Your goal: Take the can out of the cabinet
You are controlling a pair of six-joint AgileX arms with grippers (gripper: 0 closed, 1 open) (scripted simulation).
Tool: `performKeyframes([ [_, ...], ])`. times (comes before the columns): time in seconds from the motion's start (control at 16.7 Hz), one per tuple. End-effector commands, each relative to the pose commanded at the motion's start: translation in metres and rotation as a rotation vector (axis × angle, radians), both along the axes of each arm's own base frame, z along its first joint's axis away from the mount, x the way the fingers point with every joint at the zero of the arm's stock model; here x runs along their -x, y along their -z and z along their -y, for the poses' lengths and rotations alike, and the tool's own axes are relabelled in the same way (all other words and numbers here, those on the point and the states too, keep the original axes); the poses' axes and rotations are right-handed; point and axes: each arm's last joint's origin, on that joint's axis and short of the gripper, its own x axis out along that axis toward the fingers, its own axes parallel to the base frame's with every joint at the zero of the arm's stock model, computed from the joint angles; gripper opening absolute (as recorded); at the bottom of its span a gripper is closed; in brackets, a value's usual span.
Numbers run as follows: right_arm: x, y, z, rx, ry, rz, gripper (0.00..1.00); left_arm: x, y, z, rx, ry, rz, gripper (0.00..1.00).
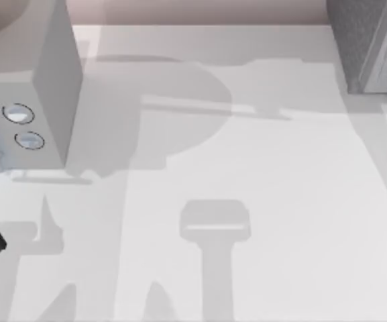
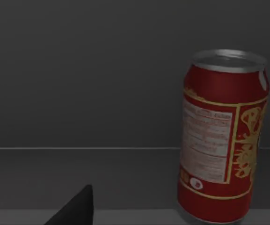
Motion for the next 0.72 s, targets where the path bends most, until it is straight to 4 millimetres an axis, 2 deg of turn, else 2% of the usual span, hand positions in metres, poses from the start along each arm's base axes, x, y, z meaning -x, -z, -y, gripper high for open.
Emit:
performKeyframes([
  [0.18,-0.007,-0.002,0.001,-0.001,0.002,0.006,1.0,0.0,0.0,0.0,0.0,0.0,0.0,1.0],
  [0.54,-0.047,-0.003,0.002,-0.001,0.003,0.007,1.0,0.0,0.0,0.0,0.0,0.0,0.0,1.0],
  [0.72,-0.06,-0.002,0.002,-0.001,0.003,0.007,1.0,0.0,0.0,0.0,0.0,0.0,0.0,1.0],
])
